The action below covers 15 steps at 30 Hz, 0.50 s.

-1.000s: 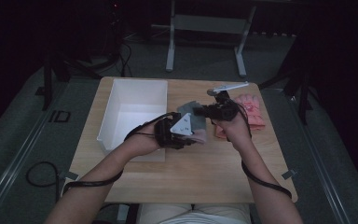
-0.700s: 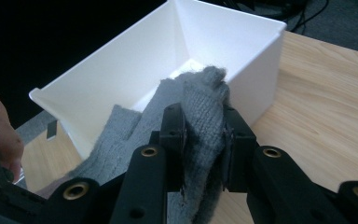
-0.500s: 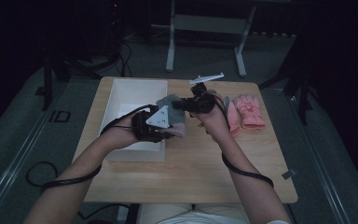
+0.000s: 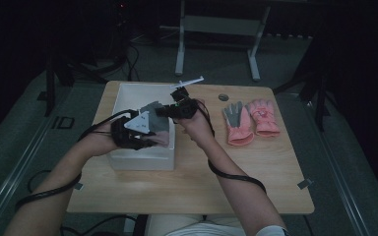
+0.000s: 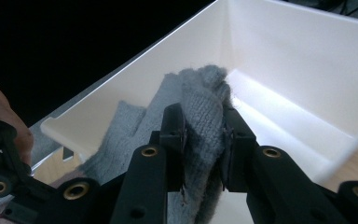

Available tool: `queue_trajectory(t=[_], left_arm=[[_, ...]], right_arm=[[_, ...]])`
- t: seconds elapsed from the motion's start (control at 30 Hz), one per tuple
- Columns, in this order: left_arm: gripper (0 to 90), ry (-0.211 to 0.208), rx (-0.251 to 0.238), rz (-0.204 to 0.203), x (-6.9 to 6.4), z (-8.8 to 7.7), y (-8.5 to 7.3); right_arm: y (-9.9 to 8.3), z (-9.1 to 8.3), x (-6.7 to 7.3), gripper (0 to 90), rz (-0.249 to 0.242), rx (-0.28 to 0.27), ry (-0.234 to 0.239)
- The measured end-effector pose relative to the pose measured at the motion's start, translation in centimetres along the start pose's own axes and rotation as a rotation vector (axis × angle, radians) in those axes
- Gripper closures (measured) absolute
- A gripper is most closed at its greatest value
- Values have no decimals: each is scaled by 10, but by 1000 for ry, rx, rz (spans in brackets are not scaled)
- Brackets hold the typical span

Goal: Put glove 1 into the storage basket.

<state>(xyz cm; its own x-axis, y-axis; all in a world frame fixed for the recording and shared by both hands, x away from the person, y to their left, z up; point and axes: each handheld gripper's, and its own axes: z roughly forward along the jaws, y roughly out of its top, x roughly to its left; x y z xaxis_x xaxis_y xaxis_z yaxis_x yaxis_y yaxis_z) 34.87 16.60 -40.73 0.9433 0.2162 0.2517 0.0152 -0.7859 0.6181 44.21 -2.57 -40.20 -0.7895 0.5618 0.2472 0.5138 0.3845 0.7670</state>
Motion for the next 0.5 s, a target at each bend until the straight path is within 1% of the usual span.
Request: queue_trajectory(t=[0.07,0.13,0.2,0.23,0.3,0.4,0.5], left_arm=[[712,-9,1,-10,2,1,-10],[712,-6,28,3,3,4,-18],[711,-10,46,5,5,9,-24],[711,-11,60,17,7,13,-27],[711,-21,77,17,11,20,-30],[711,-37,85,22,18,29,-33],[710,-42,104,23,25,40,-35]], right_arm=[[0,10,2,742,8,12,5],[0,19,3,741,18,23,5],[-2,28,3,741,23,38,0],[-3,32,1,741,24,46,-4],[-4,38,-2,741,37,58,-7],[-5,47,-8,741,50,77,-26],[-4,53,-15,737,64,89,-44]])
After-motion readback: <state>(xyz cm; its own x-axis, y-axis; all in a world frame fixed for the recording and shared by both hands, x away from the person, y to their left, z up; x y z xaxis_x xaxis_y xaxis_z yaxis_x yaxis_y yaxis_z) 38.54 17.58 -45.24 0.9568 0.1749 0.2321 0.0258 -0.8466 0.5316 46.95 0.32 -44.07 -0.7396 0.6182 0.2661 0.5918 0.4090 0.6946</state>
